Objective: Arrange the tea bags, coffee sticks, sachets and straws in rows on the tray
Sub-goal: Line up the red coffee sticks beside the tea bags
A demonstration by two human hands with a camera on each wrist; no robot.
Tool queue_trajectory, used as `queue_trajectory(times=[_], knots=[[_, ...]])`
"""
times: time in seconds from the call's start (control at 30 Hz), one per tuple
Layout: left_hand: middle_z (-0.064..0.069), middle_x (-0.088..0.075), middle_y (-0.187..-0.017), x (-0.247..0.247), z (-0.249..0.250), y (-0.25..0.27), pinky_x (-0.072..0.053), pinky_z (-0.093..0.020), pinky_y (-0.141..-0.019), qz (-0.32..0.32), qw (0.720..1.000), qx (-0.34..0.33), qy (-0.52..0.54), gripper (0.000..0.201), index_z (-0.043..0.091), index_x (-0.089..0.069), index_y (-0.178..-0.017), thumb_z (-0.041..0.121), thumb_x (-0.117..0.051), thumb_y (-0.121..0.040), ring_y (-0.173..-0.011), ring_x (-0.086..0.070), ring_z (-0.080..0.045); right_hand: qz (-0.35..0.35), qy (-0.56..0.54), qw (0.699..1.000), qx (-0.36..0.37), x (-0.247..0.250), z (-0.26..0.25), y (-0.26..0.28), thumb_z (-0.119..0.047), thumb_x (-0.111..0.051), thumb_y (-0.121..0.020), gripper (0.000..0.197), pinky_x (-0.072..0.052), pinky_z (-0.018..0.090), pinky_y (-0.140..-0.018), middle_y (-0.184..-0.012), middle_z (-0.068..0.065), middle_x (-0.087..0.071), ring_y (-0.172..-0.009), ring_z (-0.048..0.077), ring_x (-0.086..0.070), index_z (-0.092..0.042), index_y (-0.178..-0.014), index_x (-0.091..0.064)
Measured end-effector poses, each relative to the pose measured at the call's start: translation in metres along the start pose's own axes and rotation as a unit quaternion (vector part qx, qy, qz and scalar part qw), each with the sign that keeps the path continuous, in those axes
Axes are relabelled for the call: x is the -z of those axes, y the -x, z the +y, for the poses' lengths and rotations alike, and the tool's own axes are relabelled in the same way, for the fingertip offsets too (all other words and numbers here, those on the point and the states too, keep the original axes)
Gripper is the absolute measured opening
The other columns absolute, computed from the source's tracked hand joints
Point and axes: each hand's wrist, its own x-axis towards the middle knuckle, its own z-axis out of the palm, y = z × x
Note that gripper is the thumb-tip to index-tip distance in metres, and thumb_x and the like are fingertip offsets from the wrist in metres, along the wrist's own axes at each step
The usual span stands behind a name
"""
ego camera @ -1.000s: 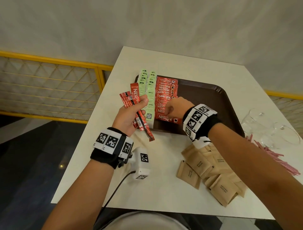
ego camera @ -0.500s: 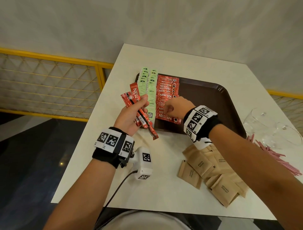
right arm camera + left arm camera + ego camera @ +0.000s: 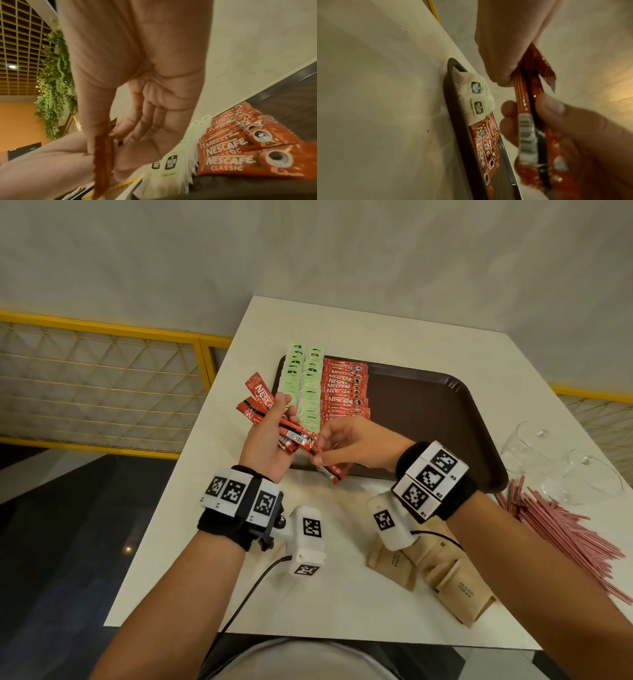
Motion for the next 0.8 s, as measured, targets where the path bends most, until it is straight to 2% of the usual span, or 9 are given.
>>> queue_trajectory(times=[0.13,0.2,0.3,0.43,0.5,0.6,0.67,0.73,0.8], knots=[[0.002,-0.051,-0.068,0.001,0.004,0.001,-0.048,-0.017,-0.048,0.014,0.999,-0.031,0.002,0.013,0.012,-0.058,-0.090,0.023,-0.051,-0.095,-0.048,-0.051,-0.002,0.042,0.028,0.998,0.027,0.002,0.006,0.003,-0.001,-0.066,-0.083,0.018,-0.046,0.015,-0.053,-0.076,0.003,-0.062,-0.055,0.001,-0.056,-0.015,-0.080,-0.055],[0.002,-0.051,-0.068,0.006,0.005,0.000,-0.048,-0.017,-0.048,0.029,0.999,-0.042,-0.006,0.010,0.013,-0.058,-0.090,0.022,-0.056,-0.093,-0.048,-0.051,-0.002,0.113,0.085,0.988,0.065,0.006,0.007,0.005,-0.001,-0.066,-0.082,0.023,-0.042,0.008,-0.058,-0.074,-0.007,-0.060,-0.056,-0.005,-0.054,-0.020,-0.077,-0.053],[0.005,-0.050,-0.064,0.011,0.003,0.004,-0.046,-0.019,-0.046,0.016,0.998,-0.029,-0.061,0.011,0.015,-0.059,-0.085,0.026,-0.062,-0.088,-0.045,-0.049,-0.002,0.210,0.163,0.956,0.121,0.011,0.005,0.009,-0.001,-0.066,-0.079,0.032,-0.039,0.007,-0.064,-0.074,-0.015,-0.053,-0.064,-0.003,-0.048,-0.027,-0.072,-0.049],[0.005,-0.048,-0.062,0.006,-0.004,0.012,-0.042,-0.016,-0.043,-0.063,0.993,0.005,-0.102,0.035,0.012,-0.061,-0.116,0.025,-0.065,-0.084,-0.046,-0.044,-0.002,0.251,0.275,0.909,0.187,0.010,0.012,0.003,-0.003,-0.068,-0.075,0.016,-0.029,0.006,-0.073,-0.075,-0.015,-0.047,-0.074,-0.003,-0.045,-0.014,-0.075,-0.056],[0.005,-0.050,-0.062,0.003,-0.005,0.014,-0.042,-0.015,-0.044,-0.083,0.990,0.008,-0.117,0.036,0.011,-0.059,-0.118,0.020,-0.065,-0.084,-0.046,-0.045,-0.002,0.258,0.306,0.893,0.205,0.009,0.018,0.000,-0.008,-0.071,-0.075,0.015,-0.027,0.010,-0.072,-0.077,-0.015,-0.045,-0.076,0.002,-0.042,-0.014,-0.076,-0.057],[-0.001,-0.056,-0.074,0.000,-0.003,0.013,-0.042,-0.015,-0.044,-0.061,0.989,-0.003,-0.132,0.015,0.011,-0.064,-0.096,0.007,-0.066,-0.082,-0.048,-0.047,-0.003,0.228,0.248,0.923,0.186,0.012,0.019,0.004,-0.013,-0.074,-0.077,0.022,-0.034,0.007,-0.071,-0.079,-0.019,-0.047,-0.075,-0.004,-0.045,-0.021,-0.075,-0.054],[-0.001,-0.058,-0.073,0.000,-0.002,0.011,-0.042,-0.015,-0.044,-0.042,0.990,-0.011,-0.137,0.012,0.011,-0.064,-0.089,0.002,-0.065,-0.082,-0.050,-0.047,-0.004,0.194,0.164,0.956,0.147,0.015,0.015,0.009,-0.015,-0.074,-0.078,0.020,-0.043,0.015,-0.075,-0.081,-0.016,-0.055,-0.075,0.002,-0.052,-0.025,-0.077,-0.057],[0.000,-0.056,-0.070,0.000,-0.001,0.010,-0.042,-0.015,-0.042,-0.034,0.991,-0.010,-0.128,0.011,0.012,-0.064,-0.087,0.002,-0.063,-0.084,-0.050,-0.046,-0.004,0.176,0.033,0.977,0.118,0.019,0.013,0.014,-0.009,-0.073,-0.079,0.017,-0.051,0.024,-0.067,-0.085,-0.012,-0.060,-0.070,0.010,-0.057,-0.021,-0.082,-0.060],[0.000,-0.056,-0.069,0.001,-0.001,0.009,-0.042,-0.015,-0.042,-0.033,0.993,-0.004,-0.111,0.010,0.013,-0.064,-0.085,0.003,-0.063,-0.085,-0.049,-0.046,-0.003,0.182,-0.094,0.974,0.097,0.021,0.014,0.016,-0.003,-0.070,-0.079,0.017,-0.052,0.021,-0.059,-0.085,-0.005,-0.062,-0.065,0.010,-0.060,-0.015,-0.087,-0.062]])
